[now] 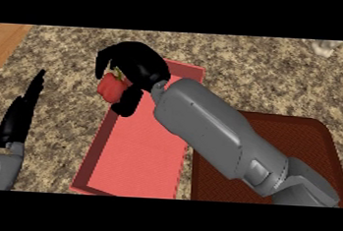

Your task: Pick the bell pepper from the tray and place it in the cardboard box

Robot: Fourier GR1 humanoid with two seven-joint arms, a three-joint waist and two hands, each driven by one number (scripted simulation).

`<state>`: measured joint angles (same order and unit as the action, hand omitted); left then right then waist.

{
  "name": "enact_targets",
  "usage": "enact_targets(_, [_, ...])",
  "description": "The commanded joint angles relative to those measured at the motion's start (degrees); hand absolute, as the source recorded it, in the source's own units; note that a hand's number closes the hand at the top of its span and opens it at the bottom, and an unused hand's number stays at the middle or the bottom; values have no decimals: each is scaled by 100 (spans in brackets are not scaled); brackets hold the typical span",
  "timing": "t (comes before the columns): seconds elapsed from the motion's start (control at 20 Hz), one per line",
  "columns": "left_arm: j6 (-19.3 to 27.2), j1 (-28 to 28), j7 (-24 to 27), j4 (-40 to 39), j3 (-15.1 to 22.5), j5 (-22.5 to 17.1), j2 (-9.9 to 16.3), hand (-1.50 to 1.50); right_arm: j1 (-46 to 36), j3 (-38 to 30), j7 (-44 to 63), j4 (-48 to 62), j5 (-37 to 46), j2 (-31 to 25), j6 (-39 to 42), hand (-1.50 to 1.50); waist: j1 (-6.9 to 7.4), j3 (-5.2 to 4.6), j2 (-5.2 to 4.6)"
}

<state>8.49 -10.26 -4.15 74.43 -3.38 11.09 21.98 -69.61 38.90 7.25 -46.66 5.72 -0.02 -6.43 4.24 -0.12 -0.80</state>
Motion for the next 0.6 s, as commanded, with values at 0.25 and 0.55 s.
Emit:
enact_targets(0.25, [-213, 69, -25, 276, -1, -44, 69, 0, 68, 803, -422, 427, -1313, 2, -656, -150, 184, 5, -20])
enact_targets(0.55, [-206, -119, 96, -182, -166, -15, 153, 0, 22, 582, -1249, 467, -1851, 2, -1276, -150, 58, 5, -31])
